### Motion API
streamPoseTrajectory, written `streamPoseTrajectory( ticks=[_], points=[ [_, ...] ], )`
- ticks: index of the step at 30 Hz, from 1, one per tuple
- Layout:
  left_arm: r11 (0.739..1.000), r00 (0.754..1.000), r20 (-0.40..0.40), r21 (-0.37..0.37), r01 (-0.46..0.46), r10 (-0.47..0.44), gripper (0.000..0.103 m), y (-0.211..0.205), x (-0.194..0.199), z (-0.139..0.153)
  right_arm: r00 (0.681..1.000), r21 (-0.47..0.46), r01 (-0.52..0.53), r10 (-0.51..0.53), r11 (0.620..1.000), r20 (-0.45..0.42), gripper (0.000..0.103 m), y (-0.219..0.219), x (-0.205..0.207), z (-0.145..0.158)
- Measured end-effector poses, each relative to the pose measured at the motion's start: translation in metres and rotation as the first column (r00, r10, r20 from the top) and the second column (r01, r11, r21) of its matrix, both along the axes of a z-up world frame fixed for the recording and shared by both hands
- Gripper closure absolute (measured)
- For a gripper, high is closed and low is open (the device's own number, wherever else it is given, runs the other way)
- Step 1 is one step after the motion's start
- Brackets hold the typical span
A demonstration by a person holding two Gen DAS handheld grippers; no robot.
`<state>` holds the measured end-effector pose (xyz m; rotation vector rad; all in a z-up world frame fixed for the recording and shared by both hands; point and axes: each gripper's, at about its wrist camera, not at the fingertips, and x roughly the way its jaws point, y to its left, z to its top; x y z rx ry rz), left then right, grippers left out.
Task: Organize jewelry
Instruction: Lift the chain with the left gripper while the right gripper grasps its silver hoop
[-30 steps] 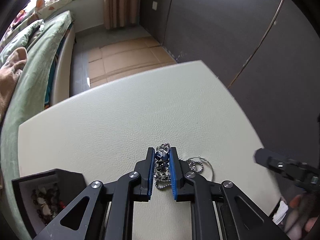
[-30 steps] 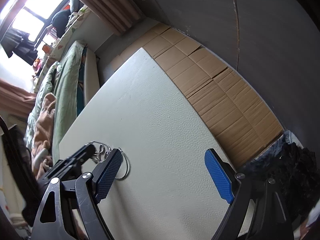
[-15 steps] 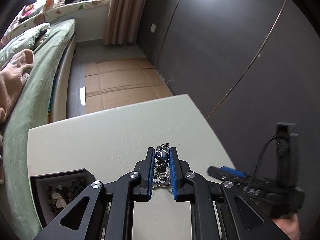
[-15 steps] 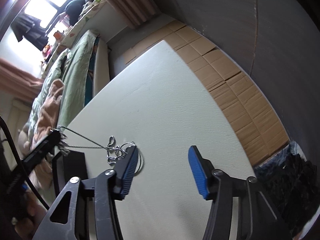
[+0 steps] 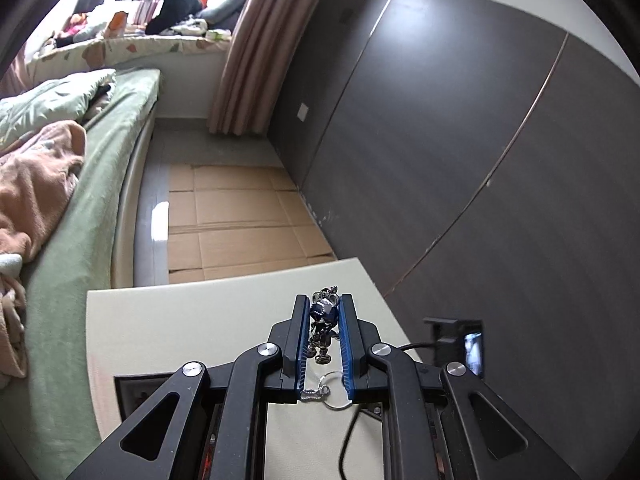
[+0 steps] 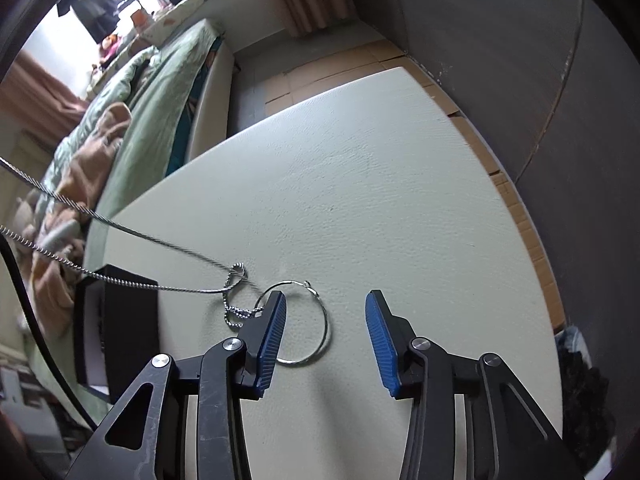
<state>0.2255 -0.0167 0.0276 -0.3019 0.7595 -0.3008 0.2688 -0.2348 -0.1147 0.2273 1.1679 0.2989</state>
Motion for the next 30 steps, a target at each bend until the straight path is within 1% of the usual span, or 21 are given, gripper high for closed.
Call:
streamPoseTrajectory(
  ticks=[5, 13, 15, 16, 17, 19, 24, 27, 30],
  points=[
    [1.0, 1.0, 0.023, -0.021, -0.008, 0.009, 0.088, 0.011, -0.005, 0.009, 1.0, -0.046, -0.021, 0.022, 0.999, 0.019, 0.061, 0.01, 0.002, -0.001],
    [0.999, 0.999, 0.049, -0.041, -0.011, 0.013, 0.088, 0.019, -0.013, 0.02, 0.996, -0.125, -0.049, 0.059, 0.991, 0.074, 0.062, 0.025, 0.003, -0.001],
    [0.999, 0.999, 0.052, -0.04, -0.013, 0.015, 0.088, 0.019, -0.013, 0.021, 0.992, -0.183, -0.063, 0.082, 0.981, 0.095, 0.073, 0.032, 0.001, -0.001],
    [0.999, 0.999, 0.052, -0.04, -0.013, 0.015, 0.088, 0.019, -0.013, 0.021, 0.991, -0.203, -0.067, 0.088, 0.977, 0.099, 0.088, 0.033, 0.001, -0.001],
    [0.999, 0.998, 0.053, -0.04, -0.014, 0.016, 0.088, 0.019, -0.013, 0.022, 0.991, -0.208, -0.075, 0.096, 0.975, 0.097, 0.096, 0.034, 0.001, -0.001],
    [0.999, 0.998, 0.053, -0.04, -0.016, 0.019, 0.088, 0.019, -0.013, 0.024, 0.992, -0.186, -0.073, 0.09, 0.98, 0.089, 0.098, 0.029, 0.003, -0.001],
    [0.999, 0.997, 0.074, -0.036, -0.024, 0.027, 0.088, 0.019, -0.016, 0.038, 0.999, -0.059, -0.042, 0.044, 0.997, 0.028, 0.099, 0.01, 0.004, -0.003],
    [0.999, 0.995, 0.097, -0.037, -0.026, 0.029, 0.088, 0.019, -0.021, 0.053, 0.999, -0.047, -0.031, 0.032, 0.998, 0.023, 0.099, 0.004, 0.002, -0.001],
    [0.999, 0.992, 0.119, -0.019, -0.029, 0.031, 0.088, 0.018, -0.025, 0.067, 1.0, -0.011, -0.021, 0.022, 1.0, 0.019, 0.099, 0.001, -0.001, -0.001]
  ],
)
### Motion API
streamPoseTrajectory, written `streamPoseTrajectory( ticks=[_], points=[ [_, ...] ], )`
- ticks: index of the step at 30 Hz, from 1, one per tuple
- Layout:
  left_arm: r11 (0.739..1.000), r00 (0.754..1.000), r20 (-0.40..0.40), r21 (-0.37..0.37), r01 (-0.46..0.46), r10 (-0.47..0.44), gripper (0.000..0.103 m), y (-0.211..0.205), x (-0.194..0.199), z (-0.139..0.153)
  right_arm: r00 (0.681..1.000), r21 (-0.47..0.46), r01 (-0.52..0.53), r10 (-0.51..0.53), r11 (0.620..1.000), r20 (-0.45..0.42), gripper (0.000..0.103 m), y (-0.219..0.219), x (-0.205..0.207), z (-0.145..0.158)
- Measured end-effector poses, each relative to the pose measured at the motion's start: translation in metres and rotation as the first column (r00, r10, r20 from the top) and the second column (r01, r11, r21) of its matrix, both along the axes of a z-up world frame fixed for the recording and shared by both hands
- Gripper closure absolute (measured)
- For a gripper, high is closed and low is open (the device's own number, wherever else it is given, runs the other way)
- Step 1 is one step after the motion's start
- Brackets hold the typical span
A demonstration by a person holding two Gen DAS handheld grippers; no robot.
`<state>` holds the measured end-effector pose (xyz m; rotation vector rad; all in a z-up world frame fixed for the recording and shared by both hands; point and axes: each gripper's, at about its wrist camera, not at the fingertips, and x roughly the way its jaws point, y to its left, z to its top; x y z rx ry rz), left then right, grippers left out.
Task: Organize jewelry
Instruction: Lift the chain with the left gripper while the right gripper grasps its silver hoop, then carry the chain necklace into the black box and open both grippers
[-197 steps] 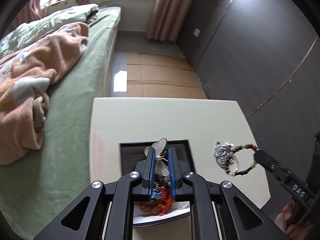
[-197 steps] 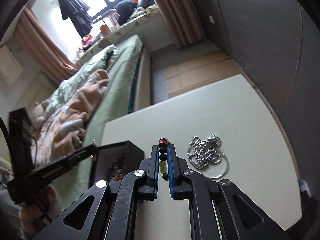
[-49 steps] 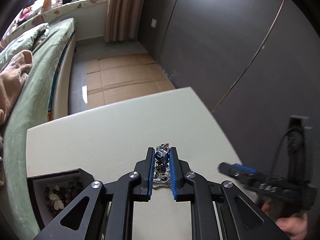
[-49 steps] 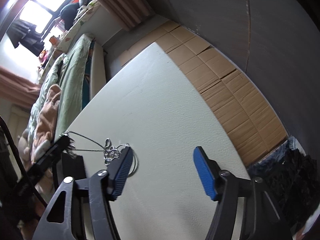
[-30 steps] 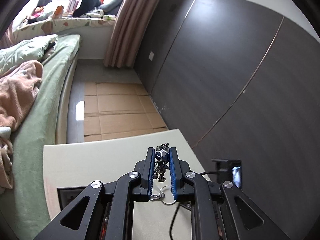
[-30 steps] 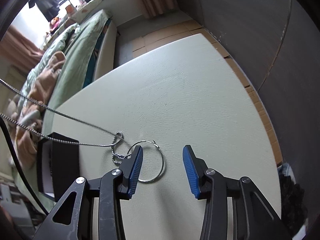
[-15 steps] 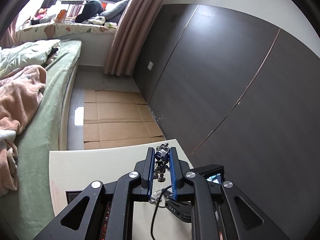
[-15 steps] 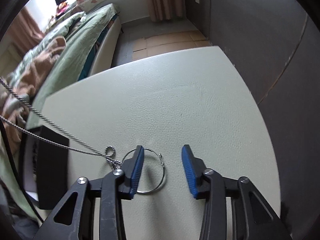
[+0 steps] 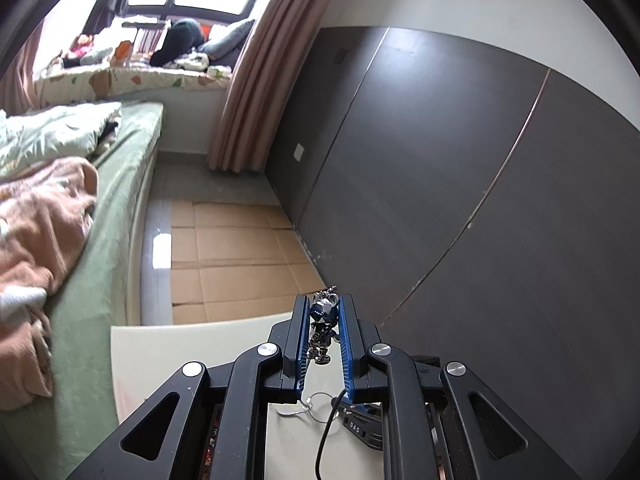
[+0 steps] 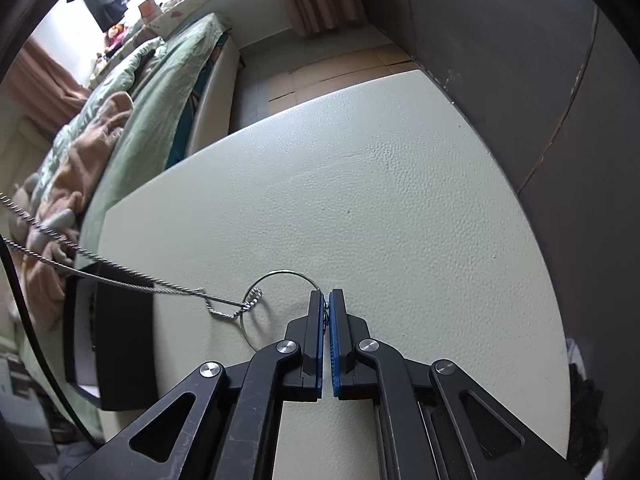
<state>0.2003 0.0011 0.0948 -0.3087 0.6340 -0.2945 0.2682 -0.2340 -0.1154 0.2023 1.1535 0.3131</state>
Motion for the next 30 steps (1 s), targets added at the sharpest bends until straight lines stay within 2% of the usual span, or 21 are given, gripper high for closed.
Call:
streamPoseTrajectory(
  ticks=[13, 18, 24, 30],
  points=[
    [0.994, 0.991, 0.119, 0.089, -0.071, 0.06, 0.088, 0.013, -0.03, 0.07, 1.0, 0.12, -0.005, 0.002, 0.993, 0.031, 0.099, 0.009, -0.006, 0.019],
    [0.988, 0.983, 0.154, 0.11, -0.112, 0.095, 0.088, 0.027, -0.043, 0.087, 0.999, 0.146, -0.023, 0.016, 0.989, 0.046, 0.099, 0.016, -0.011, 0.026],
    [0.983, 0.979, 0.163, 0.116, -0.143, 0.123, 0.088, 0.041, -0.05, 0.091, 0.998, 0.154, -0.035, 0.028, 0.987, 0.052, 0.099, 0.023, -0.013, 0.029],
    [0.981, 0.981, 0.129, 0.113, -0.16, 0.145, 0.088, 0.053, -0.048, 0.072, 0.998, 0.189, -0.044, 0.034, 0.981, 0.056, 0.099, 0.027, -0.018, 0.033]
  ],
)
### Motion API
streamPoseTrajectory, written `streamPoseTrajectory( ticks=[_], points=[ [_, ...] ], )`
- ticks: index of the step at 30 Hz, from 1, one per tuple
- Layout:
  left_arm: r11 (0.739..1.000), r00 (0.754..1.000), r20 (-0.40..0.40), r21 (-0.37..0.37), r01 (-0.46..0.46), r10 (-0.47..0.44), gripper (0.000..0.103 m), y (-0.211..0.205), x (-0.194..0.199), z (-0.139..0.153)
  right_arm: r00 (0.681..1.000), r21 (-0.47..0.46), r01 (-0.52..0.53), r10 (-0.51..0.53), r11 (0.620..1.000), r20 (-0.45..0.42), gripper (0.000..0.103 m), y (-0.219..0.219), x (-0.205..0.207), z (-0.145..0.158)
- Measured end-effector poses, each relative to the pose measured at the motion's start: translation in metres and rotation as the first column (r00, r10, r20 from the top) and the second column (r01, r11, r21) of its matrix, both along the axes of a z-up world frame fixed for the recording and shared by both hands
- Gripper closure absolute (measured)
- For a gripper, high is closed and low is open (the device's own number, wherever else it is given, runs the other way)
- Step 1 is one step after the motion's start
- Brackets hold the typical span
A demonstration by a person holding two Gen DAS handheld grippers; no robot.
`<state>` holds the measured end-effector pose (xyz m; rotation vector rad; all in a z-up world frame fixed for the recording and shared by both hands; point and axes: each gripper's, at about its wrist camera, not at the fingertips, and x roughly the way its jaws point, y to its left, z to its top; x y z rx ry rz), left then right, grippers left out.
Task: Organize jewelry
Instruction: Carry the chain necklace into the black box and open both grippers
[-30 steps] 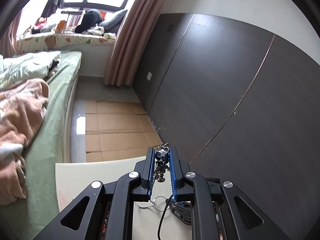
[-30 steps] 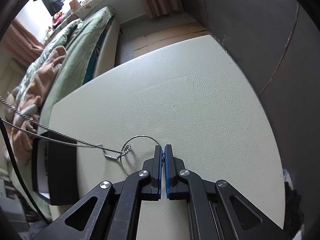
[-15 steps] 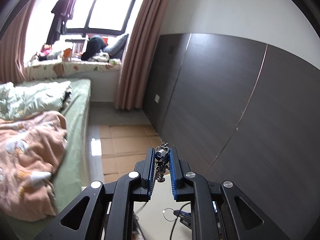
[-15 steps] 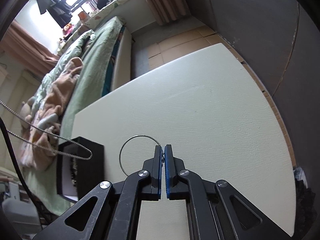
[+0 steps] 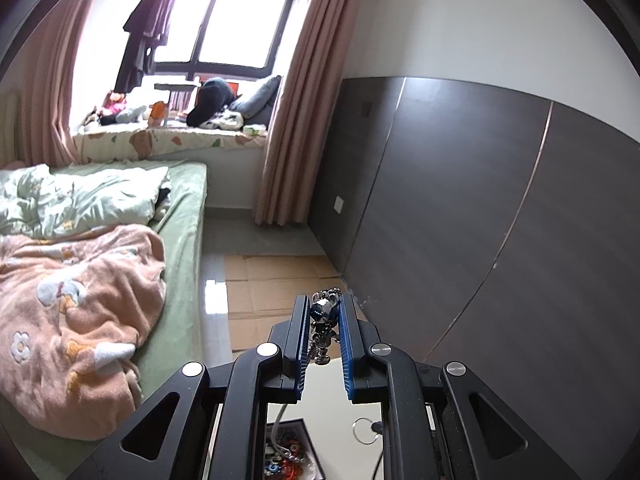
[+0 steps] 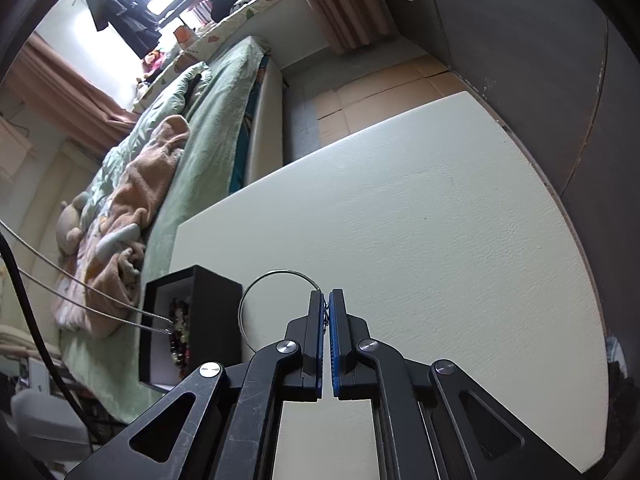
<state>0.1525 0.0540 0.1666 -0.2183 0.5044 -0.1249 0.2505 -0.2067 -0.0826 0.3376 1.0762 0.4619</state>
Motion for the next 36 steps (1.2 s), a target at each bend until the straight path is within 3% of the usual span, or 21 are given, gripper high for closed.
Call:
streamPoseTrajectory(
  ticks=[12, 20, 26, 27, 29, 30, 31, 36],
  points=[
    [0.998, 0.987, -0.163, -0.059, -0.025, 0.015, 0.088, 0.019, 0.02, -0.089, 0.998, 0.084, -0.058, 0.054, 0.995, 0.043, 0.099, 0.023, -0.018, 0.022],
    [0.993, 0.957, -0.288, -0.103, -0.053, 0.021, 0.088, 0.024, 0.028, -0.16, 0.995, 0.121, -0.085, 0.078, 0.989, 0.062, 0.099, 0.042, -0.019, 0.027],
    [0.984, 0.928, -0.374, -0.169, -0.064, -0.004, 0.086, 0.032, 0.038, -0.194, 0.991, 0.133, -0.119, 0.11, 0.984, 0.077, 0.099, 0.06, -0.023, 0.028],
    [0.982, 0.92, -0.391, -0.174, -0.068, -0.006, 0.083, 0.033, 0.039, -0.198, 0.99, 0.133, -0.123, 0.113, 0.984, 0.079, 0.099, 0.062, -0.023, 0.028],
    [0.979, 0.915, -0.404, -0.187, -0.078, -0.004, 0.06, 0.037, 0.038, -0.204, 0.989, 0.128, -0.131, 0.12, 0.983, 0.085, 0.099, 0.068, -0.023, 0.029],
    [0.978, 0.916, -0.4, -0.193, -0.085, 0.0, 0.041, 0.04, 0.036, -0.204, 0.989, 0.128, -0.133, 0.123, 0.983, 0.083, 0.099, 0.07, -0.023, 0.028],
    [0.976, 0.921, -0.39, -0.197, -0.096, 0.012, 0.035, 0.043, 0.034, -0.203, 0.989, 0.129, -0.135, 0.126, 0.982, 0.079, 0.099, 0.071, -0.022, 0.027],
    [0.971, 0.929, -0.366, -0.192, -0.142, 0.063, 0.035, 0.057, 0.025, -0.197, 0.987, 0.12, -0.148, 0.14, 0.982, 0.072, 0.099, 0.083, -0.02, 0.024]
  ],
)
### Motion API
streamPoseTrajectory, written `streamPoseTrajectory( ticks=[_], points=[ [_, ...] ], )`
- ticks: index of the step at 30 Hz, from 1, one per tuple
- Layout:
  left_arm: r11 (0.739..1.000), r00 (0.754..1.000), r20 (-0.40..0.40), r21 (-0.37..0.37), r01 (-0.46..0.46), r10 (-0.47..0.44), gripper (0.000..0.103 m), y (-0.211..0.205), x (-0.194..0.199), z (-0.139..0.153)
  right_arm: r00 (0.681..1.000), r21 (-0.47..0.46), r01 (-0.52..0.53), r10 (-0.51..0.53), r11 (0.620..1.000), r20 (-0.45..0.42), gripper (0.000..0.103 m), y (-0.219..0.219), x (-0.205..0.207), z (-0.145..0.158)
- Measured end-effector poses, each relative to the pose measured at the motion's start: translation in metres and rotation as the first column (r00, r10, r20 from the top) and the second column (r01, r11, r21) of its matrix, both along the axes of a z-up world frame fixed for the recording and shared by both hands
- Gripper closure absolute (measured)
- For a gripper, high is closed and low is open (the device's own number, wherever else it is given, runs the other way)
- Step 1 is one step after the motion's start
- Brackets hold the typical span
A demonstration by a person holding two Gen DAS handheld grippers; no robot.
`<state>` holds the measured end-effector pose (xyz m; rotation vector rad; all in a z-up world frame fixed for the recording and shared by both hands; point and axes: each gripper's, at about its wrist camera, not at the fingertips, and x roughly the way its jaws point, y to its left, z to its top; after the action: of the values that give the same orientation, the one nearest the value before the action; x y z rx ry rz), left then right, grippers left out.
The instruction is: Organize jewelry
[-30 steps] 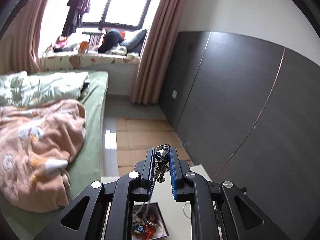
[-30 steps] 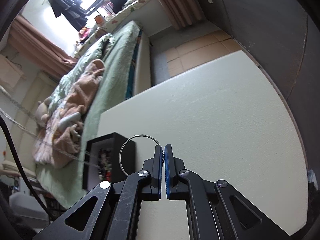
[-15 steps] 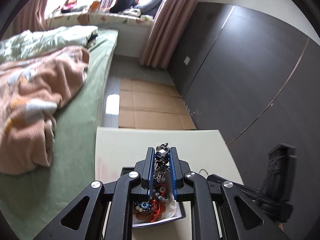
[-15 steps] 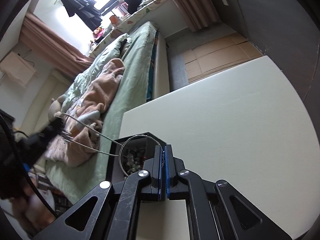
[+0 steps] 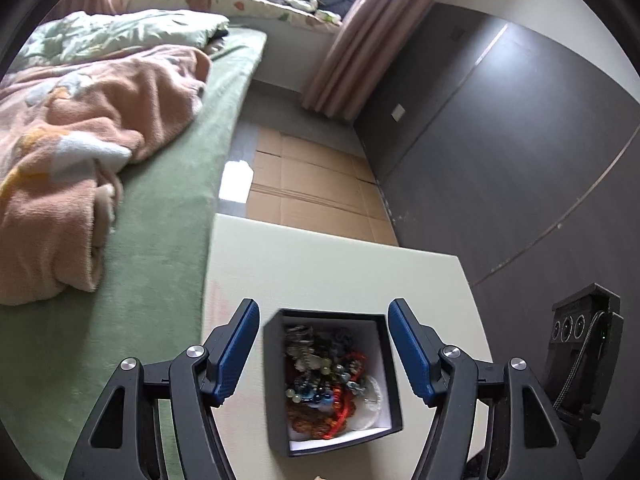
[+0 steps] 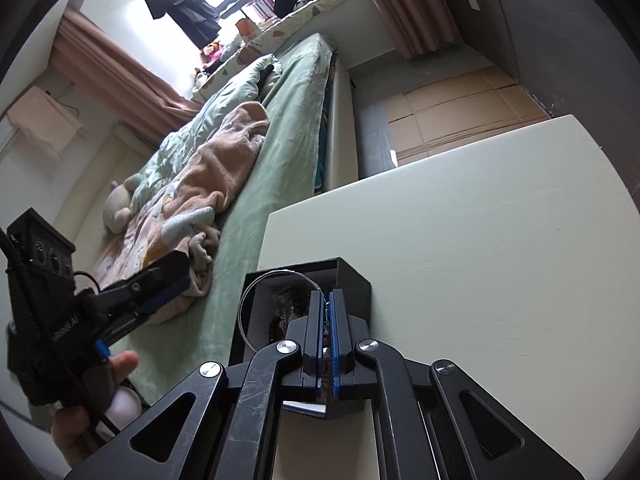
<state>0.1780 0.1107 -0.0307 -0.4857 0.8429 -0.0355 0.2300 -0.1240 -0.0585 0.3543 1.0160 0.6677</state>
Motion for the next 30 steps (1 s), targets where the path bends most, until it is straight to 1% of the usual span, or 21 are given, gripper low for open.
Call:
streamPoseTrajectory(
  ticks=[4, 9, 10, 12, 13, 14, 16, 18, 19, 20, 21, 22, 23, 26, 27, 28, 29, 30],
  points=[
    [1.0, 1.0, -0.012, -0.014, -0.017, 0.016, 0.035, 0.007, -0.002, -0.003, 1.0, -0.006, -0.006, 0.006, 1.0, 0.002, 0.099, 0.008, 0.001, 0.0],
    [0.999, 1.0, -0.001, 0.033, -0.023, 0.023, 0.035, 0.005, -0.008, 0.002, 1.0, -0.005, -0.012, 0.012, 1.0, 0.01, 0.098, 0.02, 0.002, 0.002],
    [0.999, 1.0, -0.001, 0.04, -0.022, 0.022, 0.035, 0.005, -0.009, 0.003, 1.0, -0.011, -0.015, 0.015, 1.0, 0.008, 0.096, 0.022, 0.002, 0.003],
    [0.999, 1.0, -0.002, 0.042, -0.018, 0.018, 0.034, 0.004, -0.013, 0.004, 0.999, -0.012, -0.041, 0.041, 0.999, -0.032, 0.071, 0.027, 0.003, 0.0],
    [0.999, 1.0, -0.001, 0.044, -0.018, 0.018, 0.031, 0.003, -0.015, 0.005, 0.998, -0.01, -0.038, 0.037, 0.999, -0.055, 0.05, 0.026, 0.003, -0.002],
    [0.999, 1.0, 0.0, 0.048, -0.02, 0.02, 0.03, 0.003, -0.016, 0.006, 0.998, -0.013, -0.02, 0.02, 1.0, -0.054, 0.045, 0.023, 0.001, -0.002],
    [0.998, 1.0, 0.006, 0.056, -0.025, 0.024, 0.024, 0.002, -0.021, 0.009, 0.999, -0.03, -0.006, 0.005, 1.0, -0.038, 0.045, 0.018, -0.003, 0.001],
    [0.998, 1.0, 0.008, 0.059, -0.028, 0.027, 0.021, 0.002, -0.024, 0.011, 0.999, -0.032, -0.002, 0.001, 0.999, -0.033, 0.045, 0.011, -0.007, 0.005],
    [0.998, 1.0, 0.008, 0.06, -0.028, 0.027, 0.021, 0.001, -0.026, 0.011, 1.0, -0.037, 0.008, -0.009, 0.999, -0.03, 0.041, 0.006, -0.01, 0.006],
    [0.998, 1.0, 0.008, 0.06, -0.027, 0.027, 0.021, 0.0, -0.029, 0.012, 0.999, -0.047, 0.016, -0.018, 0.999, -0.026, 0.034, 0.002, -0.013, 0.008],
    [0.998, 1.0, 0.009, 0.061, -0.026, 0.026, 0.021, -0.001, -0.031, 0.013, 0.999, -0.056, 0.023, -0.024, 0.998, -0.025, 0.029, -0.001, -0.015, 0.008],
    [0.998, 1.0, 0.011, 0.063, -0.025, 0.024, 0.02, -0.002, -0.033, 0.014, 0.999, -0.068, 0.033, -0.035, 0.997, -0.022, 0.021, -0.006, -0.02, 0.01],
    [0.998, 1.0, 0.011, 0.066, -0.023, 0.022, 0.02, -0.004, -0.036, 0.014, 0.999, -0.073, 0.04, -0.041, 0.997, -0.018, 0.019, -0.01, -0.024, 0.011],
    [0.997, 1.0, 0.008, 0.08, -0.01, 0.01, 0.018, -0.01, -0.048, 0.016, 0.999, -0.086, 0.047, -0.047, 0.995, -0.001, 0.017, -0.022, -0.039, 0.017],
    [0.996, 1.0, 0.013, 0.086, -0.013, 0.012, 0.015, -0.012, -0.053, 0.016, 0.999, -0.092, 0.048, -0.048, 0.995, 0.003, 0.015, -0.025, -0.044, 0.018],
    [0.995, 1.0, 0.016, 0.094, -0.014, 0.012, 0.012, -0.015, -0.058, 0.018, 0.999, -0.099, 0.049, -0.049, 0.994, 0.007, 0.009, -0.03, -0.049, 0.02],
    [0.995, 1.0, 0.018, 0.102, -0.008, 0.006, 0.011, -0.018, -0.063, 0.019, 0.999, -0.103, 0.051, -0.05, 0.993, 0.011, 0.005, -0.033, -0.053, 0.022],
    [0.994, 1.0, 0.019, 0.111, 0.0, -0.002, 0.011, -0.022, -0.067, 0.02, 0.998, -0.108, 0.054, -0.053, 0.993, 0.016, 0.005, -0.035, -0.057, 0.024]
  ],
)
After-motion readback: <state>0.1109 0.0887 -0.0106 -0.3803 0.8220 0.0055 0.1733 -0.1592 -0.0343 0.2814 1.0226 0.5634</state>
